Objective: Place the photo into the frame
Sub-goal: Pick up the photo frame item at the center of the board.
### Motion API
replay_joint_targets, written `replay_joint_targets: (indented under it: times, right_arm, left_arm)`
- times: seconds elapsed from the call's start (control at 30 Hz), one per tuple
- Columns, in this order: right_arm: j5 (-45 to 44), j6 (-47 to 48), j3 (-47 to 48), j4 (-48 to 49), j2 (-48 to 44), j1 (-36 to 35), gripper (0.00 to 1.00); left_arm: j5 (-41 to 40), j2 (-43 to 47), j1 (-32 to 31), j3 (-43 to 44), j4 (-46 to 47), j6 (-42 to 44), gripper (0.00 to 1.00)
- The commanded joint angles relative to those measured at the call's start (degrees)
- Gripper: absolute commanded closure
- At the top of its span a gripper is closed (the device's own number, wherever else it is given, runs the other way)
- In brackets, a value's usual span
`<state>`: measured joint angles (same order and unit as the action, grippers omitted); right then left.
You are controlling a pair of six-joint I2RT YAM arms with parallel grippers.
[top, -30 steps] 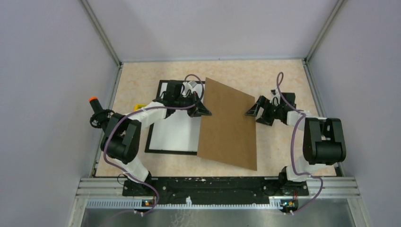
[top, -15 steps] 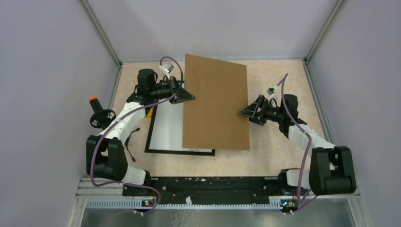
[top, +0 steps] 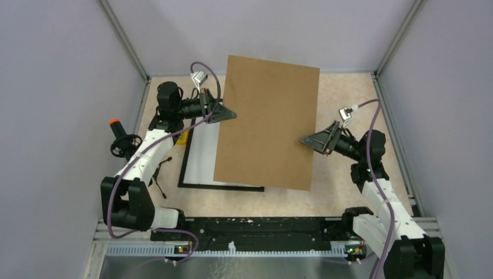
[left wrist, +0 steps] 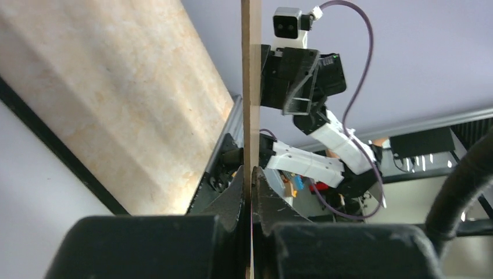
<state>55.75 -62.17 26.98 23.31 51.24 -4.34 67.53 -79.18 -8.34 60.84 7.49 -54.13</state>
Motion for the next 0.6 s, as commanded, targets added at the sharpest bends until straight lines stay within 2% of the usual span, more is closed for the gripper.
replay_joint_targets:
  times: [0.0, 0.07, 0.13, 0.3, 0.33, 0.37, 0.4, 0.43, 0.5, 0.57]
  right_arm:
    - [0.9, -11.3, -1.5, 13.1, -5.8, -0.8, 0.55]
    - [0.0, -16.4, -2.2, 19.3, -6.0, -0.8, 0.67]
    - [-0.5, -20.3, -2.4, 25.0, -5.3, -0.8, 0.73]
    - [-1.4, -25.2, -0.8, 33.4, -2.3, -0.8, 1.0]
    - [-1.8, -25.4, -0.4, 35.2, -1.9, -0.8, 1.0]
    - [-2.2, -25.3, 0.0, 35.5, -1.5, -0.8, 1.0]
    - [-2.8, -25.0, 0.3, 35.2, -1.3, -0.8, 1.0]
    - [-3.4, -24.5, 0.4, 34.6, -1.1, -0.8, 1.0]
    - [-5.0, -22.9, 0.2, 32.5, -1.0, -0.7, 1.0]
    - [-7.1, -21.0, -0.4, 28.9, -1.1, -0.5, 1.0]
  left_arm:
    - [1.7, 3.2, -0.5, -3.0, 11.2, -3.8, 1.0]
    - [1.5, 3.4, -0.5, -4.9, 17.4, -8.1, 1.0]
    - [0.8, 3.7, -0.5, -5.7, 21.0, -10.6, 1.0]
    - [0.0, 3.6, -0.5, -5.3, 19.6, -10.6, 1.0]
    - [-0.3, 3.5, -0.5, -4.9, 17.2, -9.2, 0.97]
    - [-1.1, 3.7, -0.5, -4.2, 12.6, -5.1, 0.86]
    - [-2.7, 4.2, -0.5, -2.6, 6.2, -1.0, 0.64]
    - [-5.0, 4.5, -0.5, -1.1, -0.7, 4.0, 0.47]
    - [-10.6, 5.4, -0.5, 1.3, -14.1, 12.5, 0.28]
    - [-16.1, 6.3, -0.5, 2.2, -21.9, 18.5, 0.13]
